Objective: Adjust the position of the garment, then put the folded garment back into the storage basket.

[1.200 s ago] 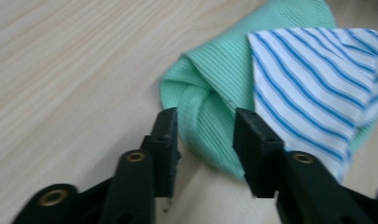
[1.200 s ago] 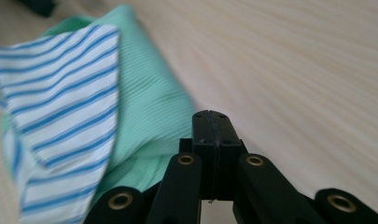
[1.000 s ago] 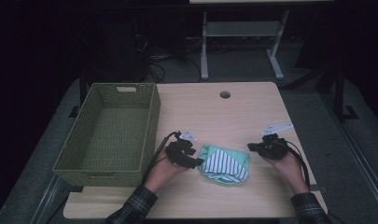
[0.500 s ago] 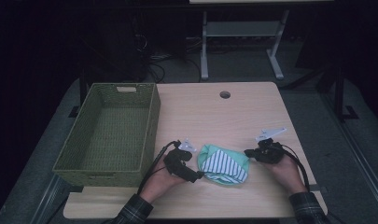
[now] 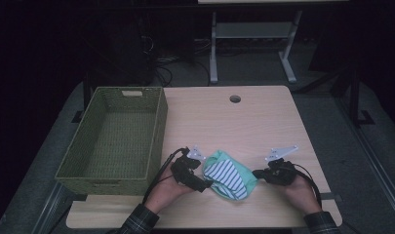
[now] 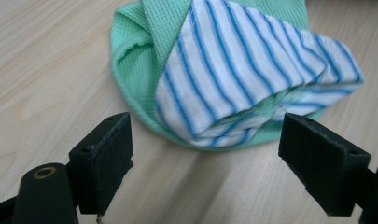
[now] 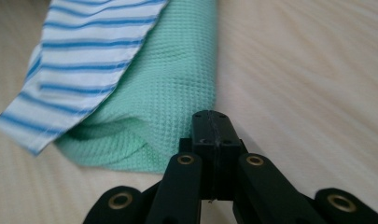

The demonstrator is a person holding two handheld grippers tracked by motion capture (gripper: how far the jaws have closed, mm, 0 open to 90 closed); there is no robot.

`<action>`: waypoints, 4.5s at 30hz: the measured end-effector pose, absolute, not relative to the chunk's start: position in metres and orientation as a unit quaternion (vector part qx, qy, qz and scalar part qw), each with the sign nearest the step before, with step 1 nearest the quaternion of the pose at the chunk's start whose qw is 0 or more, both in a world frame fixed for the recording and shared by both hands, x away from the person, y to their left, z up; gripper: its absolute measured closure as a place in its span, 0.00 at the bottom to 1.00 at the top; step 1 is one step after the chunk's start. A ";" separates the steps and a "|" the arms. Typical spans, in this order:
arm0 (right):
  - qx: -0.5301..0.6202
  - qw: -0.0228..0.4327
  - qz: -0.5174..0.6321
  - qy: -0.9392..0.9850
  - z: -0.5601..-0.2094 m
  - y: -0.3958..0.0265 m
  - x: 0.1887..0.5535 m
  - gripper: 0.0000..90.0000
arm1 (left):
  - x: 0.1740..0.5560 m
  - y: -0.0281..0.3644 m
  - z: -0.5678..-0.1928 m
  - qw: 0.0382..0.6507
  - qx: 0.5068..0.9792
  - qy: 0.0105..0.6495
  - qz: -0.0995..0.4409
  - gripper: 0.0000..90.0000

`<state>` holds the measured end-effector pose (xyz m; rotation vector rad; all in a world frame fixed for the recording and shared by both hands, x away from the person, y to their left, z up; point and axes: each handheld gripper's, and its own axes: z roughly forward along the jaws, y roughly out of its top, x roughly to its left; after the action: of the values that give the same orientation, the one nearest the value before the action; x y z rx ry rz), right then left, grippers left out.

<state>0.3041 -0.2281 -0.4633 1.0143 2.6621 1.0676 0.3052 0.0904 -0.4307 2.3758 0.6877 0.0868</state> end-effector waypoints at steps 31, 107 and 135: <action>0.406 0.117 0.347 0.837 -0.464 -0.243 0.297 0.43 | 0.300 0.088 -0.427 0.328 0.915 0.231 0.042 0.19; 0.489 0.199 0.340 0.778 -0.483 -0.286 0.312 0.15 | 0.307 0.076 -0.439 0.280 0.936 0.209 0.042 0.80; 0.495 0.197 0.338 0.776 -0.483 -0.285 0.311 0.14 | 0.319 0.087 -0.382 0.322 0.917 0.235 0.024 0.79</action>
<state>0.3113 -0.2851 -0.4828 1.3844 2.1722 0.9464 0.3193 0.0874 -0.3818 2.4073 0.6167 0.0634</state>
